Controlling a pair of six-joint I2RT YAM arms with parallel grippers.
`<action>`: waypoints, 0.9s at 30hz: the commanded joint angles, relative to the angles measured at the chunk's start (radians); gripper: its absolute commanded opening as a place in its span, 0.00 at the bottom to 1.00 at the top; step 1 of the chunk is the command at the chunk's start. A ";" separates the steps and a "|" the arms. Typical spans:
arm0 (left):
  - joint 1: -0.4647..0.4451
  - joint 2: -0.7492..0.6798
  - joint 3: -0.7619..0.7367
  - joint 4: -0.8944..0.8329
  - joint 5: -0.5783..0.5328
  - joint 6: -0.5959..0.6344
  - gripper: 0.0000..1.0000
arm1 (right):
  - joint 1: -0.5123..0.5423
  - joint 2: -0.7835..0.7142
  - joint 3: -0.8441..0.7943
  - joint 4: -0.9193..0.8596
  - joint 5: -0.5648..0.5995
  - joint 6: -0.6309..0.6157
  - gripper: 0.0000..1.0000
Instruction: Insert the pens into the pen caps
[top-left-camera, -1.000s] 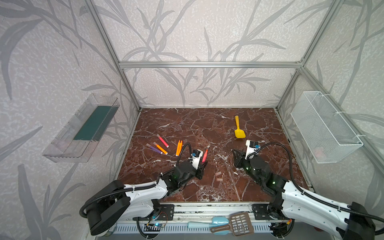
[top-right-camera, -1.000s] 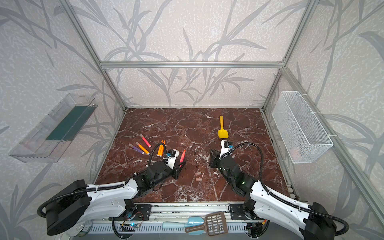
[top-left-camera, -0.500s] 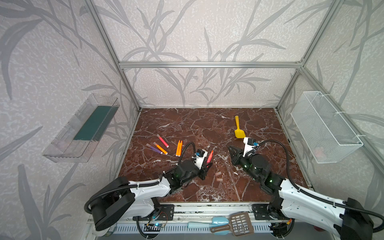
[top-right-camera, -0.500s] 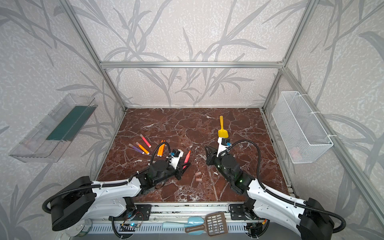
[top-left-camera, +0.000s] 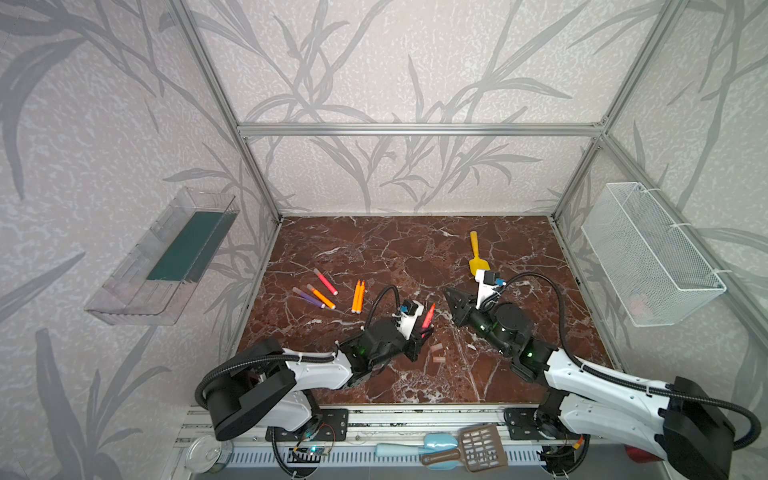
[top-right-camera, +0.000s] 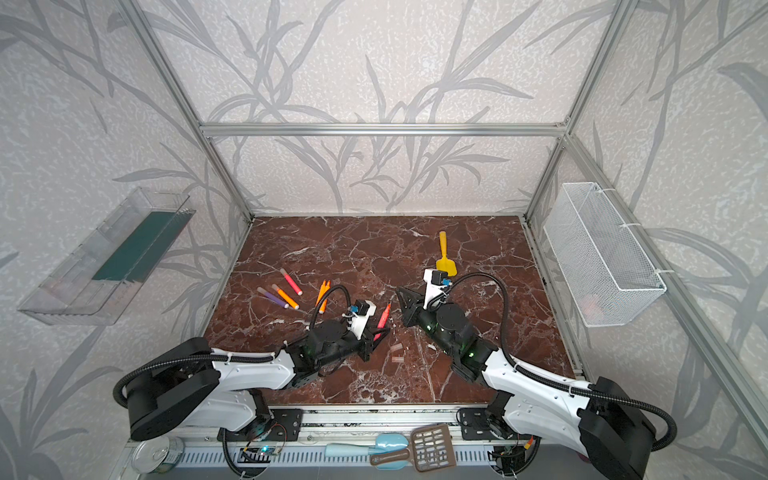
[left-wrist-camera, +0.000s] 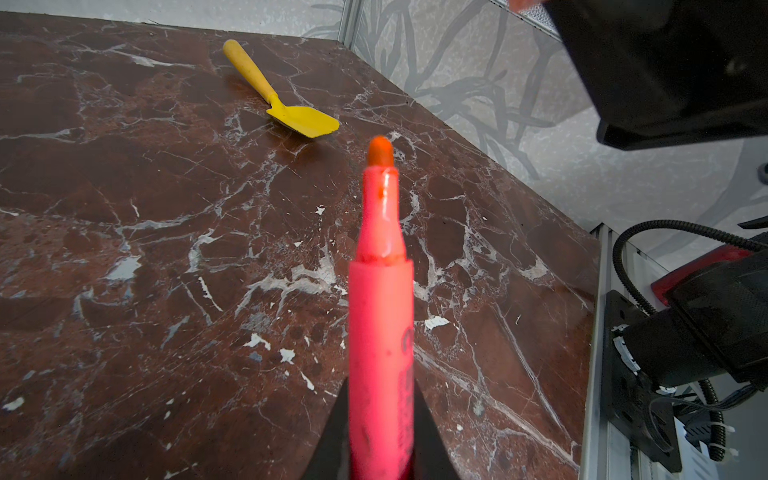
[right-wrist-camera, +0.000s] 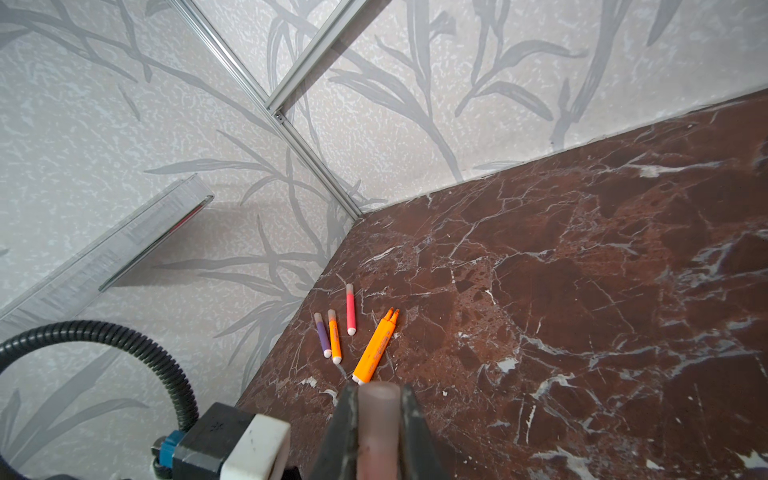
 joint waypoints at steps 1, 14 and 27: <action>-0.006 0.014 0.027 0.087 0.019 -0.019 0.00 | -0.005 0.026 0.038 0.055 -0.041 0.011 0.00; -0.011 0.025 0.033 0.093 0.024 -0.023 0.00 | -0.005 0.124 0.064 0.099 -0.029 0.019 0.00; -0.011 0.008 0.019 0.098 0.008 -0.022 0.00 | -0.005 0.144 0.041 0.107 -0.038 0.031 0.00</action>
